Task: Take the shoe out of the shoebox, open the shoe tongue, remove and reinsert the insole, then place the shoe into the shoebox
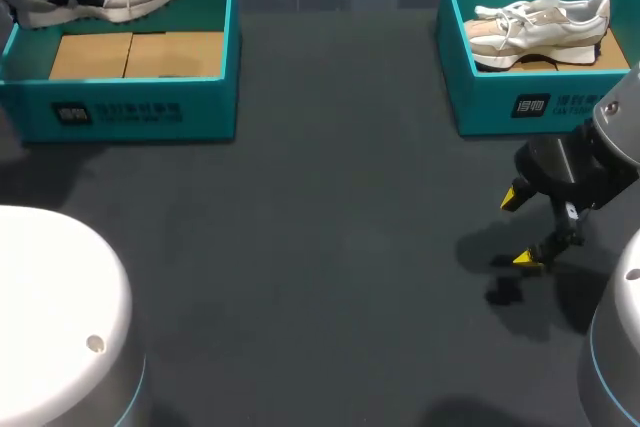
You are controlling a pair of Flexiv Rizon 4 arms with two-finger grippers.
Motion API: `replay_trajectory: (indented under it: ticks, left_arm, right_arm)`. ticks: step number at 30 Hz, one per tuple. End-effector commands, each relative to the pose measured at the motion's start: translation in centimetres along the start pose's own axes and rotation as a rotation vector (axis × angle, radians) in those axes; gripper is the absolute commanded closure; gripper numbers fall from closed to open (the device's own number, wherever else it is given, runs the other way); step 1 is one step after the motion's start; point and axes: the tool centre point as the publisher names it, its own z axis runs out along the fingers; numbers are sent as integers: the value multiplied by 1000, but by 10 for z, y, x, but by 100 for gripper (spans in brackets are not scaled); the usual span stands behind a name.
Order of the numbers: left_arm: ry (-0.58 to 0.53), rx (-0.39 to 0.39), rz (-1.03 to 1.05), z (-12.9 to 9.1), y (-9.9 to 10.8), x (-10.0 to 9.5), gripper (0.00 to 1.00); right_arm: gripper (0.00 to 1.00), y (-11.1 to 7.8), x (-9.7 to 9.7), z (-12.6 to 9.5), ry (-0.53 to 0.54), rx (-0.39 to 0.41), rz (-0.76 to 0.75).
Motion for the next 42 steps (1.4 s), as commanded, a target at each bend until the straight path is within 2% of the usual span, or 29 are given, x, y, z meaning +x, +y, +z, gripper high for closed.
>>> replay_trajectory:
  ticks: [1,5,11,18,28,36,42]
  left_arm:
    - [12,35,4,18,19,-7,100]
    - [50,56,14,40,19,-12,100]
    - [60,86,38,60,14,-16,100]
    - [71,94,58,74,8,-19,100]
    - [82,79,120,95,-13,-24,100]
    - [95,62,163,109,-30,-37,100]
    - [109,58,163,121,-33,-43,100]
  right_arm:
    - [0,0,2,1,-3,3,1]
    - [0,0,2,1,-3,3,1]
    - [0,0,2,1,-3,3,1]
    - [0,0,2,1,-3,3,1]
    - [0,0,2,1,-3,3,1]
    - [0,0,2,1,-3,3,1]
    - [0,0,2,1,-3,3,1]
